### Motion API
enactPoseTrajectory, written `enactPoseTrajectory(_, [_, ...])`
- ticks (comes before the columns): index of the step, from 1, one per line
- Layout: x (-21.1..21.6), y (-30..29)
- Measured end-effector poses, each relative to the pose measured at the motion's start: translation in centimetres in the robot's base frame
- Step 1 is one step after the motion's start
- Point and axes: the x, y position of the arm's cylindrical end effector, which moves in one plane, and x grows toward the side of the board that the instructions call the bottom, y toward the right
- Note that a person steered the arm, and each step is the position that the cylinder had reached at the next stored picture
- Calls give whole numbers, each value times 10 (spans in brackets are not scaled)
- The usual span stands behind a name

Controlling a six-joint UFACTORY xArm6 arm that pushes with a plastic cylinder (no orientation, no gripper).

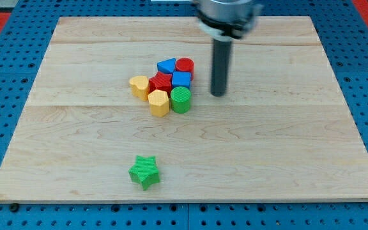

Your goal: Push the green star towards the bottom left of the board

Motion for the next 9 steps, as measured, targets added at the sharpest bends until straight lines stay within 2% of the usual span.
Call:
enactPoseTrajectory(1, [88,3])
enactPoseTrajectory(2, [146,-60])
enactPoseTrajectory(3, [149,-159])
enactPoseTrajectory(4, [167,-159])
enactPoseTrajectory(5, [187,-102])
enactPoseTrajectory(6, [187,-172])
enactPoseTrajectory(7, [186,-282])
enactPoseTrajectory(8, [162,-295])
enactPoseTrajectory(9, [135,-276])
